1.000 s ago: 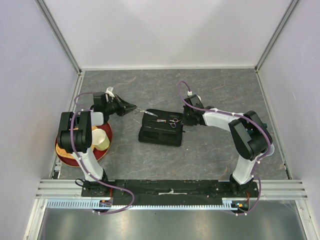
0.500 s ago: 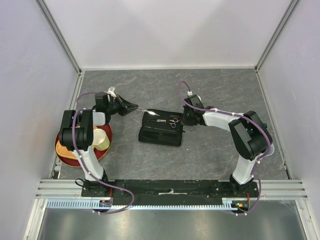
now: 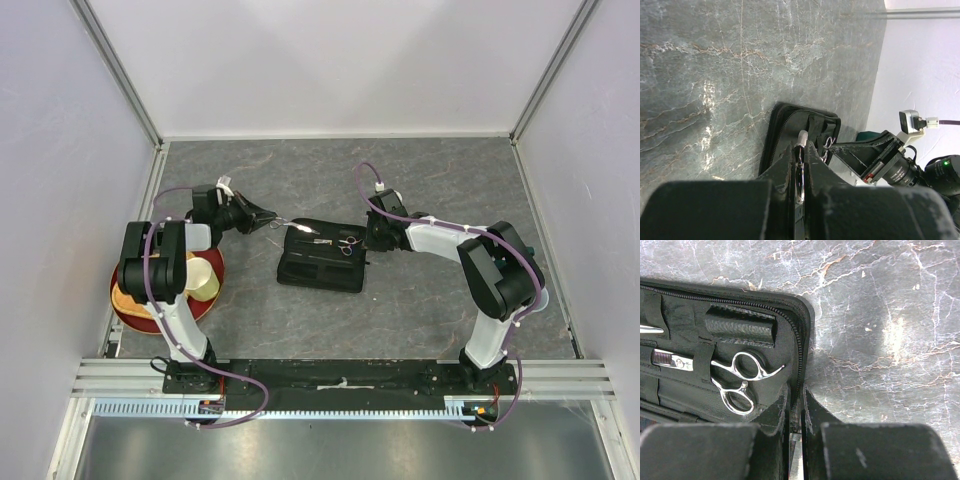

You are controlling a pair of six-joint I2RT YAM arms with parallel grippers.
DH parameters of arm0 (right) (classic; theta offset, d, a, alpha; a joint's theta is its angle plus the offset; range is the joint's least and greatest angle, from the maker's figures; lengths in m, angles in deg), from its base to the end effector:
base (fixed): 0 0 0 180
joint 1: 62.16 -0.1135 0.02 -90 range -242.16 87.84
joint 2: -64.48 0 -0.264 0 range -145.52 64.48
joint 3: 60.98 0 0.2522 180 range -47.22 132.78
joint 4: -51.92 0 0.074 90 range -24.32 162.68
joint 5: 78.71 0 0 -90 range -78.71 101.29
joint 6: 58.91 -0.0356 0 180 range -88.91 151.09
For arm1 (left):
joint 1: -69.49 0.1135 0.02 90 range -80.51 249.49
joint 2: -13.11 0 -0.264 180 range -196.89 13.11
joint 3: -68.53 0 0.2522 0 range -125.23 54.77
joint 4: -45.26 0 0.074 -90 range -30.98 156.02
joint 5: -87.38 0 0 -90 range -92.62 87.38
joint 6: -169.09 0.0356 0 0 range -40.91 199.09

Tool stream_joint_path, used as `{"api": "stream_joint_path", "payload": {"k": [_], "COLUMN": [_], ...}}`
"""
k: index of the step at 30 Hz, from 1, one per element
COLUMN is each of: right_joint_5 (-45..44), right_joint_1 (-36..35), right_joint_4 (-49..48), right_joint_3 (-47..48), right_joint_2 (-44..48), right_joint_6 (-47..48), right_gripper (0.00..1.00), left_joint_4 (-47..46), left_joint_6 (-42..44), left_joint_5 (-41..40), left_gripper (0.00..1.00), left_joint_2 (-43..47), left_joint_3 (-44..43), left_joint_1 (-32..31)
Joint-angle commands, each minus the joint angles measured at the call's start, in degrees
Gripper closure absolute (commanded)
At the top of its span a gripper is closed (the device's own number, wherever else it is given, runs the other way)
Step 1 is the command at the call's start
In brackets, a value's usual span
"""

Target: Sort the hair-cutting tools

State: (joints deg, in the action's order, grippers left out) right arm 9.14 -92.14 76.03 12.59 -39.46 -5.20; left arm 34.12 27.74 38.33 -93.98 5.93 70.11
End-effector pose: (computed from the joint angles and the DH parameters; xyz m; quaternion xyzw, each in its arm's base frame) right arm 0.3167 0.1812 0.1530 0.0581 0.9504 0.1517 0.2651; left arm 0.3620 -0.0194 0.1336 -0.2121 0.8140 -0.4686 0.2697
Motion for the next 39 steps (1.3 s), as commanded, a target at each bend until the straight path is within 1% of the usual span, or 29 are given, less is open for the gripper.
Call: {"api": "stream_joint_path", "payload": {"k": [1, 11, 24, 28, 39], "right_joint_5": [0.66, 0.92, 1.62, 1.89, 2.06], "right_joint_1": [-0.52, -0.43, -0.43, -0.35, -0.52], "right_joint_4": [-1.91, -1.91, -2.26, -2.44, -2.61], "right_joint_3": [-0.13, -0.05, -0.49, -0.66, -0.66], "right_joint_2": [-3.55, -3.64, -3.37, -3.46, -3.9], "right_joint_6": [-0.36, -0.18, -0.18, -0.18, -0.09], "right_gripper": [0.94, 0.94, 0.94, 0.94, 0.94], "left_joint_4": [3.55, 3.46, -5.15, -8.31, -8.76], "left_joint_6": [5.3, 4.69, -2.52, -4.72, -3.58], "left_joint_5": [-3.86, -3.51, -3.77, -1.76, -1.4], "left_gripper": [0.98, 0.98, 0.98, 0.98, 0.98], "left_joint_2": [3.29, 3.55, 1.18, -0.57, -1.81], "left_joint_3": [-1.52, -1.35, -0.47, -0.29, 1.47], "left_joint_1": [1.13, 2.19, 2.37, 2.28, 1.75]}}
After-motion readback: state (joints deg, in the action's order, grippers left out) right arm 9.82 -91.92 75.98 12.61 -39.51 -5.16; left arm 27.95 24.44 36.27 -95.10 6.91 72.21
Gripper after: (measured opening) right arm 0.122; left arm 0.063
